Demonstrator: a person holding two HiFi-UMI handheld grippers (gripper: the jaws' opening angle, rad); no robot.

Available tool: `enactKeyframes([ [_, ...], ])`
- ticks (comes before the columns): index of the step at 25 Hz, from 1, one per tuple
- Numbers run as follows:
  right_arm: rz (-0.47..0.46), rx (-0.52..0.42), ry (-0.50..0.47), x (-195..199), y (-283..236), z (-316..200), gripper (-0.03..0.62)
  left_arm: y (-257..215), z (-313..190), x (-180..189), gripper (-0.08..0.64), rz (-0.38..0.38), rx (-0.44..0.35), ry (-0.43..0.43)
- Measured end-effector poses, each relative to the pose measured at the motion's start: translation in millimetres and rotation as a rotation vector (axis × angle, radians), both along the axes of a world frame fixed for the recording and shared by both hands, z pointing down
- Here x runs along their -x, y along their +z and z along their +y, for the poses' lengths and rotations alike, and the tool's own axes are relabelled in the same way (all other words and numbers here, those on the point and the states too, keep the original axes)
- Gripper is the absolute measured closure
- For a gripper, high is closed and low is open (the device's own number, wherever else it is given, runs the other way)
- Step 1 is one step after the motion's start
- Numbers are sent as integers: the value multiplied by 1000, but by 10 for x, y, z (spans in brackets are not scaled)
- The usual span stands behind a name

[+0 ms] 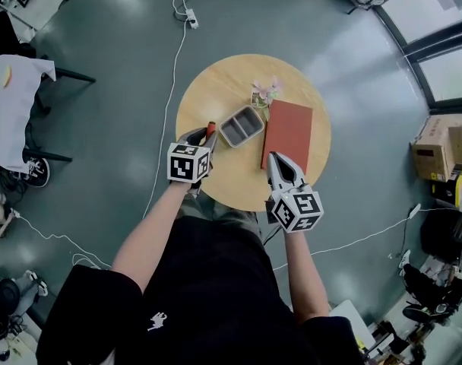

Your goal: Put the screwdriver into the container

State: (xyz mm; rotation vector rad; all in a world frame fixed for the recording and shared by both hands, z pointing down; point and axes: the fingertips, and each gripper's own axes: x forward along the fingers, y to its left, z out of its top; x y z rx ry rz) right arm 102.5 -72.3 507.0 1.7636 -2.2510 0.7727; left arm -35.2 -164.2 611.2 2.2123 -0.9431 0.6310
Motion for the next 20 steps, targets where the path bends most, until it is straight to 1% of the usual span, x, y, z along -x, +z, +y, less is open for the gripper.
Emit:
enactKeyframes([
  [5,19,-61,33,100,-266,6,592,-644,-22,4,463,13,-177,89],
  [8,33,-103,47,129,-445,3,592,-997,-38,32,463,26,-278,115],
  [11,37,-144,53,47,-633,0,592,-1331,-21,-18,463,47,-364,125],
  [14,32,-179,51,-59,-778,-8,592,-1608,-1,-85,463,80,-417,111],
  [16,26,-196,39,-129,-841,-11,592,-1757,14,-135,463,108,-438,89],
  [20,8,-214,0,-267,-833,-51,592,-1902,50,-323,463,143,-471,72],
])
